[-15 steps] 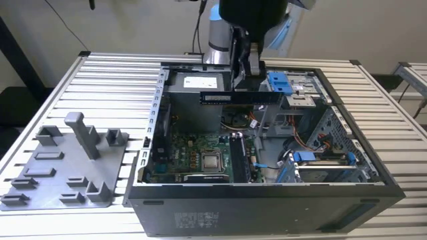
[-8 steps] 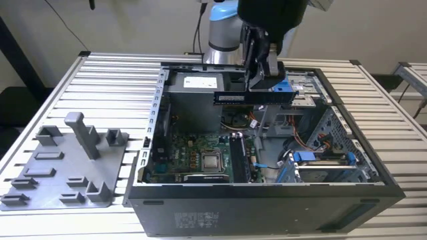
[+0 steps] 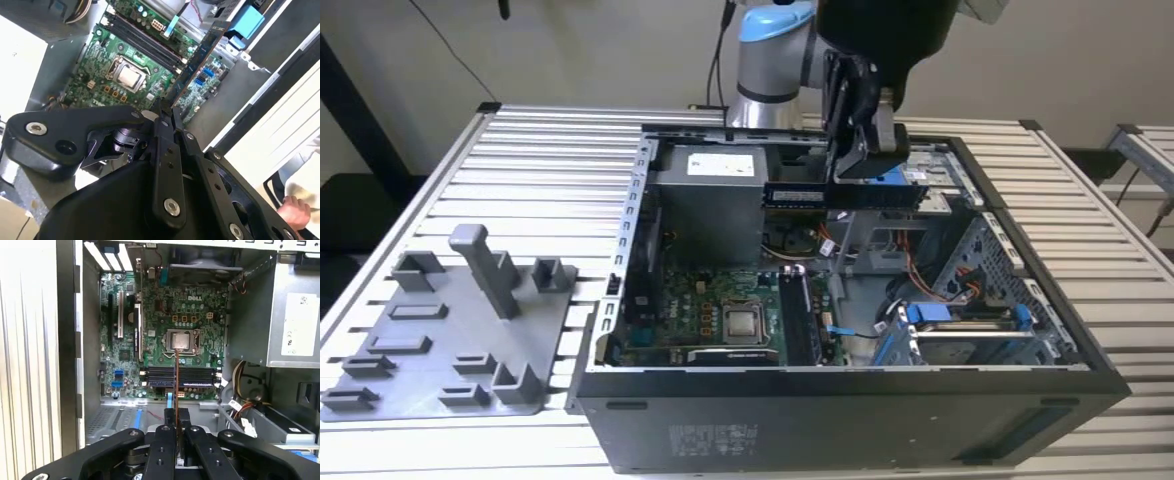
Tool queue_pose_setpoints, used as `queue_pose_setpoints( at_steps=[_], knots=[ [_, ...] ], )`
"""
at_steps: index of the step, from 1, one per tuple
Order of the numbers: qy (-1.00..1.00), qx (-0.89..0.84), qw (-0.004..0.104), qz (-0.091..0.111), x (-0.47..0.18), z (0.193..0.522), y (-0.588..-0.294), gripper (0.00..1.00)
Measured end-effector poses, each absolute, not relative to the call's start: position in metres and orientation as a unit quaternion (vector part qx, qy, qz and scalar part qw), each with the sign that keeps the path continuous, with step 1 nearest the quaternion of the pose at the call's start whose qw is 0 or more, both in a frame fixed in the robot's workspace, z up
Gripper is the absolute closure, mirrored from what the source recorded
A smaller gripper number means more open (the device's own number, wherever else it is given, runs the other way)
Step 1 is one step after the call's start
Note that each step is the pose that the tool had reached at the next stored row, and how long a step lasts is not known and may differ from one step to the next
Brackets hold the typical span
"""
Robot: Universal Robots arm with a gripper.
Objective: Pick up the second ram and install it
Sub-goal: 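Pick up the second ram and move it above second insertion slot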
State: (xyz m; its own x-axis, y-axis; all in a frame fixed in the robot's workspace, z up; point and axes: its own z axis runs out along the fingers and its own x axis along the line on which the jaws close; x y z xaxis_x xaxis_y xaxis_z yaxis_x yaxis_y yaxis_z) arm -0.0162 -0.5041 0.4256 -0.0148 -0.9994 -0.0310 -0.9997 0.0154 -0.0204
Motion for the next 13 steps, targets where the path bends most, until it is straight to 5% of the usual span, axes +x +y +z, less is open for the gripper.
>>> queue_pose_setpoints(
  at_steps=[13],
  knots=[
    [0.722, -0.691, 0.018, 0.003, -0.0161, 0.4255, -0.5019, 0.86]
  ],
)
